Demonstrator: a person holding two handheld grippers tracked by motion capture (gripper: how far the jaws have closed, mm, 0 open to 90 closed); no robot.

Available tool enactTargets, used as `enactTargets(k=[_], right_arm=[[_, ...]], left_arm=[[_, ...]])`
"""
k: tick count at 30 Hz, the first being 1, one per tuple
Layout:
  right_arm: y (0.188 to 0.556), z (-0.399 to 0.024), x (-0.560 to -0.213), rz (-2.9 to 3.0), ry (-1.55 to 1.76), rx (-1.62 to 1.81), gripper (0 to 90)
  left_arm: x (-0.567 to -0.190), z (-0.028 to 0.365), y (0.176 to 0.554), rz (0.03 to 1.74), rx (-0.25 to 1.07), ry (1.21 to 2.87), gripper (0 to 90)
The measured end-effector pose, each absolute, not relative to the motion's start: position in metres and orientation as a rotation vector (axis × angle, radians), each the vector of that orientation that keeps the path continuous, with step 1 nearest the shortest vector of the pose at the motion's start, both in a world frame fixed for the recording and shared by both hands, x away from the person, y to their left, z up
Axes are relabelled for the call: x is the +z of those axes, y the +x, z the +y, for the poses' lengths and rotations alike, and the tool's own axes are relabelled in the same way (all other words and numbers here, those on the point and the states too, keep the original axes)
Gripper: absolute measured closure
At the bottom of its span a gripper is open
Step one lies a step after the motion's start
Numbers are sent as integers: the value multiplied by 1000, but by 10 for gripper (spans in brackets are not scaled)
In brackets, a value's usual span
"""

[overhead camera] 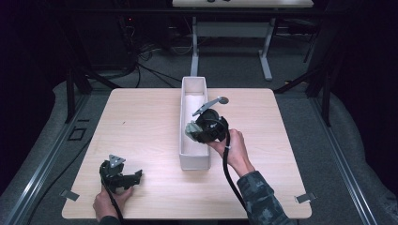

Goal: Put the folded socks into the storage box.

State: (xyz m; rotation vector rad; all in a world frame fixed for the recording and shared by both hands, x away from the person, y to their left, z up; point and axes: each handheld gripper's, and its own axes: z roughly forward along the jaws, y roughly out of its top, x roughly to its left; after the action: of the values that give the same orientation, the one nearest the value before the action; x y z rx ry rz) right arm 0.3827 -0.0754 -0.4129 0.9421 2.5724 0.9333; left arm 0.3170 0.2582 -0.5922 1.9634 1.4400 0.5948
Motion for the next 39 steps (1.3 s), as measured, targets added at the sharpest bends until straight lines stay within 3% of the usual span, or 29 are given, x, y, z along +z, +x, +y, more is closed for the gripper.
enactTargets(k=[39], right_arm=[[398,-51,-468,2763,1070,767,628]], left_arm=[[-592,258,317,1442,600,1963,15]])
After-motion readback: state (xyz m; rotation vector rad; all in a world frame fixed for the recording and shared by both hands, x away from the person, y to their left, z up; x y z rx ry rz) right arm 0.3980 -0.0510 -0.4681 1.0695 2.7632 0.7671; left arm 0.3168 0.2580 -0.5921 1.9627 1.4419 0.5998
